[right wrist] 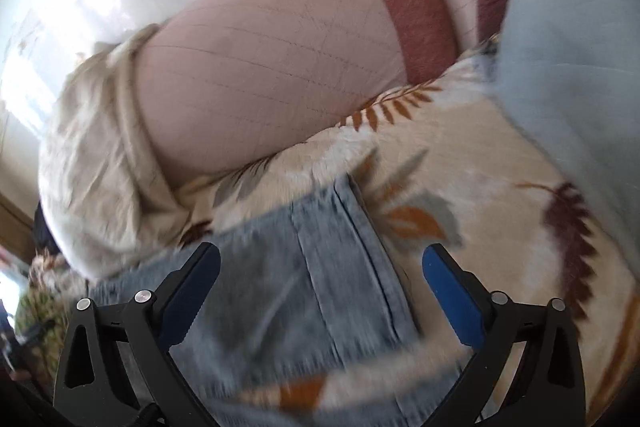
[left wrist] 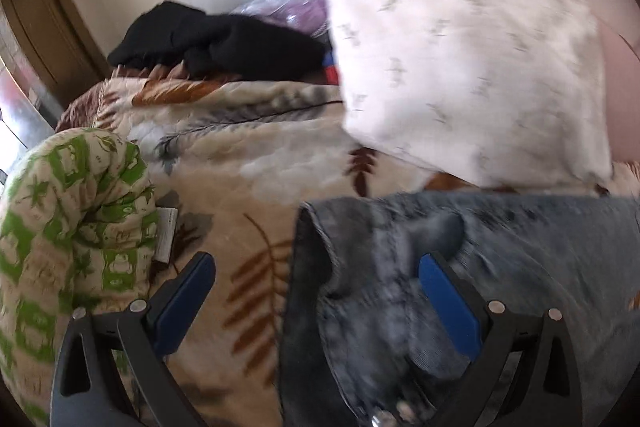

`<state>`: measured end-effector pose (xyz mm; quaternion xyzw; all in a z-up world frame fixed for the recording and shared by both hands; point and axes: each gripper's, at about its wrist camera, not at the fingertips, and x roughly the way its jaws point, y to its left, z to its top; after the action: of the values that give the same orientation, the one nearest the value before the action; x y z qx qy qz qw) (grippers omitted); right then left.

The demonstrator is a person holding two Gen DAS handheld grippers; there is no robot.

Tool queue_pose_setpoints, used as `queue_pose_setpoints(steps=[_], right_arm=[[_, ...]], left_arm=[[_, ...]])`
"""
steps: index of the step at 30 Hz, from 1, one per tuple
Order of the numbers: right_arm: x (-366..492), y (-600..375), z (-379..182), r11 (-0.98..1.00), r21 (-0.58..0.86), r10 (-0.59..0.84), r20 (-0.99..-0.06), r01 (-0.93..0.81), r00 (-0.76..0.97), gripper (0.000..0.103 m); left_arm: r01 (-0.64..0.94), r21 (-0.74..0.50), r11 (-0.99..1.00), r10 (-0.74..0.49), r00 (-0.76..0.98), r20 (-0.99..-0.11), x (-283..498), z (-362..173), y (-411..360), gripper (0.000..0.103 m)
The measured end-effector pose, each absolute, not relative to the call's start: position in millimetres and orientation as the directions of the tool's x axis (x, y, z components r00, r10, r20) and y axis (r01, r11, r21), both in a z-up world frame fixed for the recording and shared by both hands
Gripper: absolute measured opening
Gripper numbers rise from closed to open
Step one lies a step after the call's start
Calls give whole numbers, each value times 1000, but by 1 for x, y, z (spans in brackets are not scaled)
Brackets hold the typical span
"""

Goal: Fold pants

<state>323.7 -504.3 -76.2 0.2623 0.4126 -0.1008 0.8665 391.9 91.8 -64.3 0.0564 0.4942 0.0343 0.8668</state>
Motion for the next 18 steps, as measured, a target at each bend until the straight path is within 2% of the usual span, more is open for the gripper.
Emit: queue_pose_setpoints(steps=[3,5,7,9,11,13,15,18], right_arm=[[362,-512,-95,818,395,66,-786,418,614,98],[384,-516,-108,819,362,42,-811,445,583,95],[401,-516,-123,834,281,-12,-851,475,525,89],[413,-516,-138,840,246,-15,-881,484,473,77],[418,-509,-146,859,192,-47,-894,475,446,77],[421,-498,-147,886,120,-91,-902,447,422,71],[421,-490,-145,900,105,-93,-902,423,421,54],[422,-483,-143,904,108,-80,-908,413,412,40]], left_arm=[[-22,119,993,115,484,-868,412,-74,106,103],[-29,96,995,99,459,-883,424,-82,114,103],[-41,63,997,75,434,-898,434,-90,123,103],[-43,29,999,45,431,-901,440,-94,129,103],[-30,5,1000,17,427,-904,445,-97,130,103],[-14,-26,1000,-18,424,-905,447,-98,130,100],[-3,-66,998,-59,403,-914,450,-101,129,92],[10,-120,993,-114,390,-914,450,-101,127,88]])
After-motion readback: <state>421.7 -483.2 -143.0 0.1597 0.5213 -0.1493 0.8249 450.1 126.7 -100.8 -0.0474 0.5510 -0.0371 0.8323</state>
